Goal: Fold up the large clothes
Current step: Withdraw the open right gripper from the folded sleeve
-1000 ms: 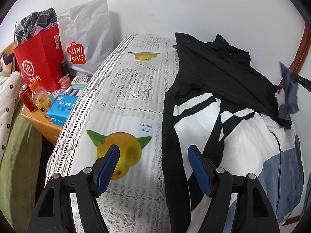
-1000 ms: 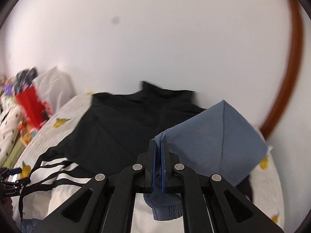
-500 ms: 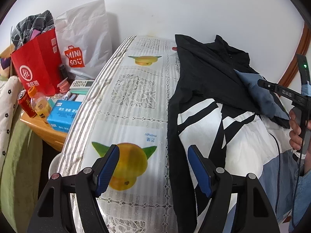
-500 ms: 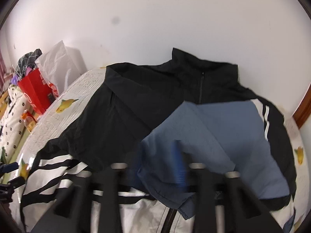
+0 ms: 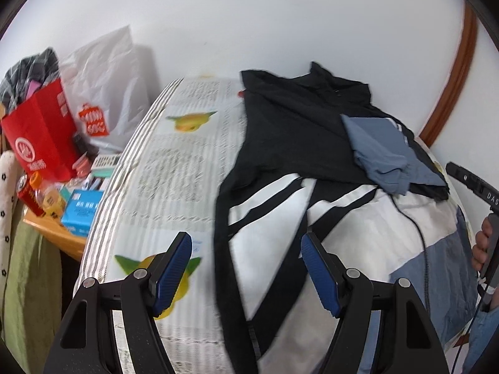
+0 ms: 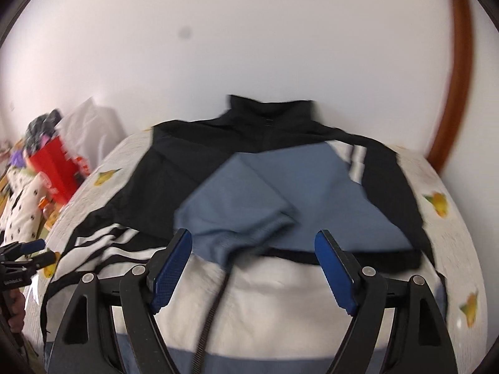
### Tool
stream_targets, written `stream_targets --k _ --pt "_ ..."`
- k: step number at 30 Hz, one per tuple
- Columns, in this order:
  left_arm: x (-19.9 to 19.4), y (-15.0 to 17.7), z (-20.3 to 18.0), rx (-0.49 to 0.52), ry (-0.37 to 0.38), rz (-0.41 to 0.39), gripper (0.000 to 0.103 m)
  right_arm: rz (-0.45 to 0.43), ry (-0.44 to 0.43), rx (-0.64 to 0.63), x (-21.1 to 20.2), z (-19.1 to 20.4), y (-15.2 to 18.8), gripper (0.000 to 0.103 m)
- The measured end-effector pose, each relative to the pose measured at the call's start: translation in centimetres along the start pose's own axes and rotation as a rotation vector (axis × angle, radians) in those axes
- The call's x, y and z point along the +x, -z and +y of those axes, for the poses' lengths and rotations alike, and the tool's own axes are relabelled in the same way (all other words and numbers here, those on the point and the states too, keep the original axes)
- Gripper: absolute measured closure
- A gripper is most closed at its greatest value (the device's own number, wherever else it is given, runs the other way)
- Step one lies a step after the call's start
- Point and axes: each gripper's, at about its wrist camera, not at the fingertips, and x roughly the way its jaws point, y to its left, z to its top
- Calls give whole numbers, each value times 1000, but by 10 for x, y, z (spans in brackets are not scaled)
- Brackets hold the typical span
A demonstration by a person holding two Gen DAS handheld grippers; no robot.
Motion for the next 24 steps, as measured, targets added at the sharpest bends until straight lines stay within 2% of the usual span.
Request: stream_targets --k 4,8,10,12,16,19,24 --pt "-8 -8 -22 27 -5 -29 32 -15 84 57 -19 -38 12 23" --pt "-11 -16 -51 48 11 -25 32 22 57 137 -33 -74 17 24" --pt "-12 -19 -69 72 12 -32 32 37 40 162 -38 -90 19 32" --pt "-12 -23 -89 108 7 -39 32 38 55 163 -44 -103 21 34" --pt "-2 -33 -129 154 20 -32 32 39 166 111 -50 -123 25 38" --pt "10 -39 -158 181 30 -20 32 62 170 135 -47 -142 30 43" --pt "29 -46 -192 206 28 -5 32 82 199 152 -45 -167 32 43"
